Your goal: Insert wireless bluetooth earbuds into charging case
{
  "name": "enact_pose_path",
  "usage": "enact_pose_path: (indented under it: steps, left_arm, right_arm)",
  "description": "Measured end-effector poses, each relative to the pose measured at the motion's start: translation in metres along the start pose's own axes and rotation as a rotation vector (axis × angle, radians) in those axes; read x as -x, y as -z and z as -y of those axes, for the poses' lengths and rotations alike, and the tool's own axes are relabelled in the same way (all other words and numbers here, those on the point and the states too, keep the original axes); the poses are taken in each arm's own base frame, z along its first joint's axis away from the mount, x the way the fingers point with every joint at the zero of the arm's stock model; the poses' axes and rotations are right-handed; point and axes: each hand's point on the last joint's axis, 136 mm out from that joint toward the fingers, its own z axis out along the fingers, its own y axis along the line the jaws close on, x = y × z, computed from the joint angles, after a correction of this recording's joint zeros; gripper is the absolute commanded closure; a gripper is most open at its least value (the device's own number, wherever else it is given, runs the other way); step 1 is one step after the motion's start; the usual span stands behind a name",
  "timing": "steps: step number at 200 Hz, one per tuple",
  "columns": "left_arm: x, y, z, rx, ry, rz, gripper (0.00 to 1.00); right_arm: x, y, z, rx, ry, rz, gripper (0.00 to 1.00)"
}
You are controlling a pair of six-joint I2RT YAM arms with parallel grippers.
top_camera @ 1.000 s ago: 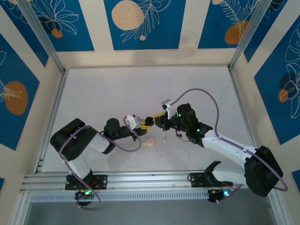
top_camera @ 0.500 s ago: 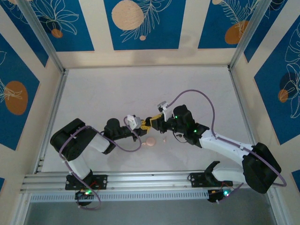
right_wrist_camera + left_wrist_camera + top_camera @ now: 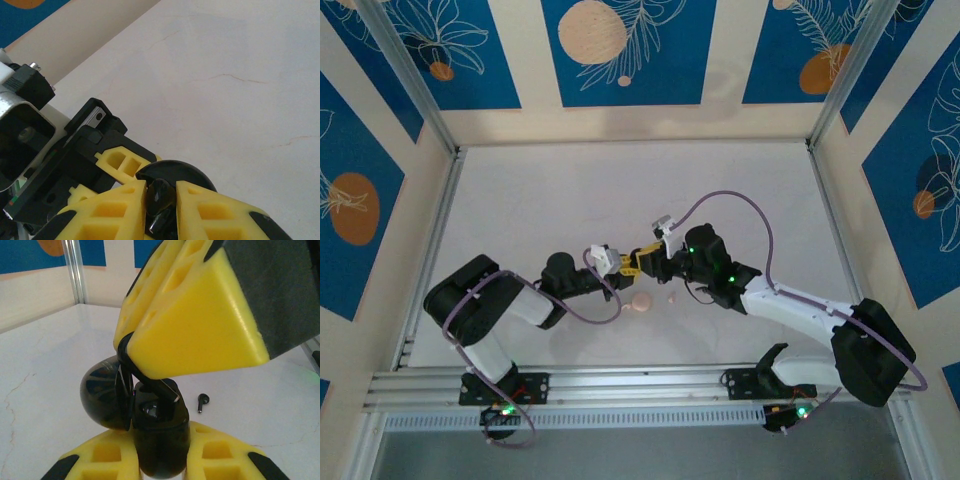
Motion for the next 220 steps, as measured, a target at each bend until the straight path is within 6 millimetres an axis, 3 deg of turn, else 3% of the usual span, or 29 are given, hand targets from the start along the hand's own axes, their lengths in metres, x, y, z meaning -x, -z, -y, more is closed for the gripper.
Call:
enact_pose_path:
  steps: [220]
  left_arm:
    - [0.008, 0.0, -0.003, 0.016, 0.047, 0.019, 0.92]
  right_arm:
    - [0.016, 0.006, -0.002, -0.07, 0.049, 0.105, 0.79]
